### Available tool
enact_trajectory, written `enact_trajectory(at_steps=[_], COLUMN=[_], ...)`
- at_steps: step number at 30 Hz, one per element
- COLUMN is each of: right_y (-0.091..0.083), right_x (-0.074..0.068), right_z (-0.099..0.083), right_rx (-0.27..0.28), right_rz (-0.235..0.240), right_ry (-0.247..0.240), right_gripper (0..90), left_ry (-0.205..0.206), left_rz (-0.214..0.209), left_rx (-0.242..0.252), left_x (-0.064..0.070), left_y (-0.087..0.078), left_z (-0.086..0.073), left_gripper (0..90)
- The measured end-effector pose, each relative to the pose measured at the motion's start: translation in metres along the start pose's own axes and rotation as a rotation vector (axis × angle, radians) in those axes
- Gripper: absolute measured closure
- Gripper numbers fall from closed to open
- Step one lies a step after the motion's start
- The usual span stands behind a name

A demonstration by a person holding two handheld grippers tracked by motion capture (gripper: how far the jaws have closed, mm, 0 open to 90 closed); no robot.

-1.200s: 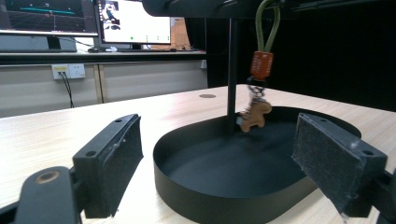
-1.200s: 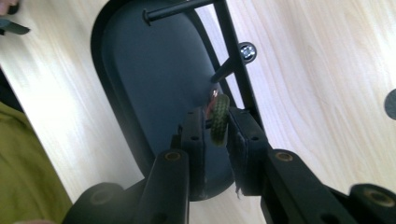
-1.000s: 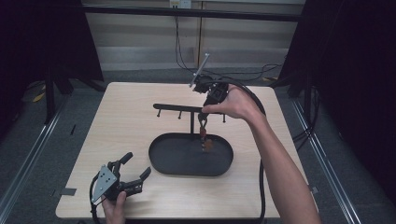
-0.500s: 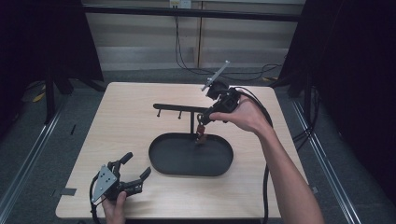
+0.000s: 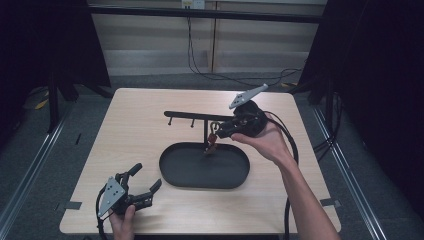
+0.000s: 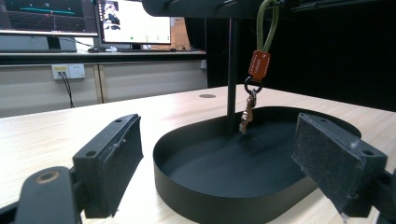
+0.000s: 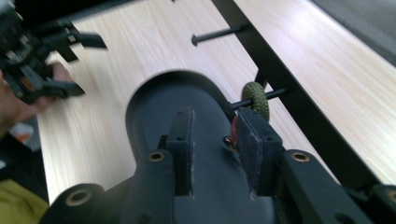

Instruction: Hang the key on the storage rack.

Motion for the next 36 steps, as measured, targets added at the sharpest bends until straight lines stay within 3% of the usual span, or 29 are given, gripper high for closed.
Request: enact_trajectory(at_steps=[4,7,16,23,26,32,36], right_y=[-0.002,-0.002,0.003,0.007,0.011,0.015,0.018], right_x=[-0.008,-0.014,-0.028,-0.037,-0.04,-0.043,-0.045], right_z=[-0.01,-0.018,-0.053,-0.081,-0.094,-0.122,-0.142], right_rx=[0.062,0.144,0.262,0.33,0.355,0.414,0.443], right_rz=[-0.017,-0.026,-0.022,-0.05,-0.059,-0.096,-0.147], right_ry=[0.001,0.009,0.068,0.099,0.128,0.243,0.273], right_gripper=[63.3,63.2,47.5,40.3,34.8,21.5,19.8], left_ry=[0.0,0.004,0.0,0.0,0.003,0.003,0.001], left_rz=[0.0,-0.001,-0.001,-0.001,-0.002,-0.002,-0.002], left_rx=[0.001,-0.003,0.0,0.0,-0.002,-0.003,-0.001], left_x=[0.0,0.0,0.0,0.0,0.0,0.0,0.0], left_y=[0.0,0.0,0.0,0.0,0.0,0.0,0.0], left_z=[0.0,0.0,0.0,0.0,0.0,0.0,0.0], left_gripper=[15.7,15.7,15.7,15.6,15.6,15.6,15.7])
Point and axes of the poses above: each handheld gripper's, and its own axes: y roughly forward along the jaws, z roughly out of its top, x roughly to its right, the point moved 1 cm from there along y, roughly forward along the jaws, and after that the axes turned 4 degrees about -z, right-handed, at the moved point
